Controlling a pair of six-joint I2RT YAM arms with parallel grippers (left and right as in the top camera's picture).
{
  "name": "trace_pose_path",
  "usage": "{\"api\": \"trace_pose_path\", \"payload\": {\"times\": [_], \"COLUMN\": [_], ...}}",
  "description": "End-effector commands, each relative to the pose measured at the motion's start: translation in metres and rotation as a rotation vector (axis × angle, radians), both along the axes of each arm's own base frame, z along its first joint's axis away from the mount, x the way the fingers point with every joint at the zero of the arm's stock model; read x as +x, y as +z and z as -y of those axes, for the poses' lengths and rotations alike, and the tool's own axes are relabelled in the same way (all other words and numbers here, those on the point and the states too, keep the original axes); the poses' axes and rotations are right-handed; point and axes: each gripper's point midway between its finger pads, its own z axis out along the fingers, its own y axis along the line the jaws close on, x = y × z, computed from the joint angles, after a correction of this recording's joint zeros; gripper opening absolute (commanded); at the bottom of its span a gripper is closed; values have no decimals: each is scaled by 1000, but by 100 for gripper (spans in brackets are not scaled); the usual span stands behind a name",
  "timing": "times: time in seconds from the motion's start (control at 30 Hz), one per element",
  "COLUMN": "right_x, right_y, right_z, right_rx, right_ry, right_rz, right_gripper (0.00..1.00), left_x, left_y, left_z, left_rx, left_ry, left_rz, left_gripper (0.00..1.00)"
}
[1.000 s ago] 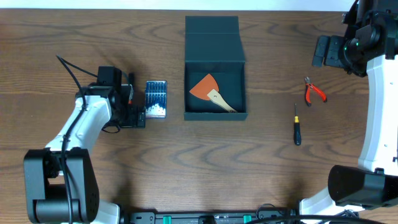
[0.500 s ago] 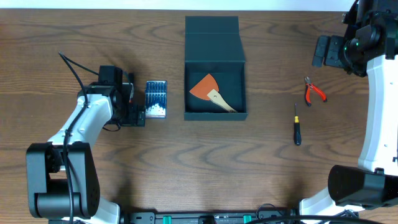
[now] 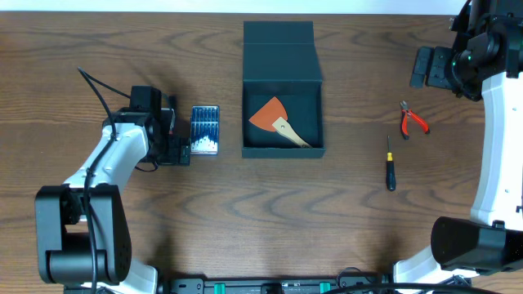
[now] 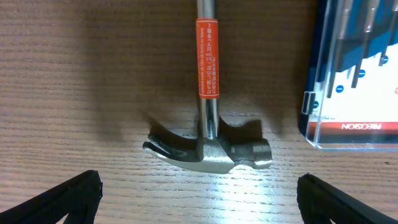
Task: Pack container
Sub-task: 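Lower the left gripper and close it on the hammer's neck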
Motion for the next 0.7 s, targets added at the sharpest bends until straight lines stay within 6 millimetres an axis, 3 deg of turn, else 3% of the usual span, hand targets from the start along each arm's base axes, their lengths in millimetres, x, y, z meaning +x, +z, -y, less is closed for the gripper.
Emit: {"api": "trace_pose_path", "payload": {"times": [0.0,0.27,0.67], "right_x": [-1,-1,-1], "right_y": [6,6,6], "right_z": [0,0,0], "right_rx": [6,6,6], "right_ry": [-10,-10,-10], "right_rz": [18,18,18], "right_gripper": [99,99,99], "left_x": [4,0,8], "left_y": [-5,-22,-22], "left_z": [-4,-4,-4], "left_rx": [17,16,16], "left_ry": [-5,-2,4], "left_rz": [-13,-60,-28], "left_gripper": [98,98,98]}}
